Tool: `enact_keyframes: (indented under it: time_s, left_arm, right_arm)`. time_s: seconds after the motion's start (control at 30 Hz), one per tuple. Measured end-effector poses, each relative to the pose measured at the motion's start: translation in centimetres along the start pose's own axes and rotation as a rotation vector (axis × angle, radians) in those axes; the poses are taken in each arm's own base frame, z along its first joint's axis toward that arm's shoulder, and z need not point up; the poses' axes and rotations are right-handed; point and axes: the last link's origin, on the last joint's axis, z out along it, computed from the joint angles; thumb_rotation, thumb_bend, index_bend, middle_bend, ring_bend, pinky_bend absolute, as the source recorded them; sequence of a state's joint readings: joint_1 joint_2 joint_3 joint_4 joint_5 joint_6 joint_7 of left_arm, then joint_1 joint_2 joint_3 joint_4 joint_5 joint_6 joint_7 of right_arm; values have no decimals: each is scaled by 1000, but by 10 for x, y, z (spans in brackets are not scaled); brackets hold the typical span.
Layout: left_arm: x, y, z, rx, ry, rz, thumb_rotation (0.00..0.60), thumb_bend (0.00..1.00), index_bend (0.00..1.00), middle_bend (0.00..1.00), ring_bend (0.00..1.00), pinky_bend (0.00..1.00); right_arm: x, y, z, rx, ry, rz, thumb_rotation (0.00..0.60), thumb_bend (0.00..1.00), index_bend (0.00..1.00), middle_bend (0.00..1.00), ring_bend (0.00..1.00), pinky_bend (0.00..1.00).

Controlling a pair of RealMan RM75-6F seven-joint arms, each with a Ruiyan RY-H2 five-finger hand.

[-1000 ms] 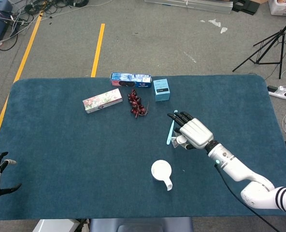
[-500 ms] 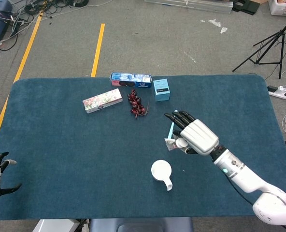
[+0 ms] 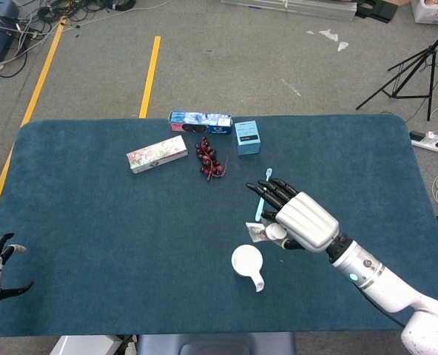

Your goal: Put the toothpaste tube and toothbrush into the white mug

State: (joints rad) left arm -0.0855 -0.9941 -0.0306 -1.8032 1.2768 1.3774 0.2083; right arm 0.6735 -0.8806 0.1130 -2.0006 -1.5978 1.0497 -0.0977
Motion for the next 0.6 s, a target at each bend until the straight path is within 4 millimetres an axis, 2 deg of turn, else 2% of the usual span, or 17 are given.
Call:
enact_keyframes:
  time_s: [0.6]
  left_arm:
    - [2, 0, -1, 0, 10, -4, 600, 68, 333, 154, 95, 74]
  right_arm:
    - [-15, -20, -5, 79, -66, 68, 600, 253, 646, 32, 0, 110]
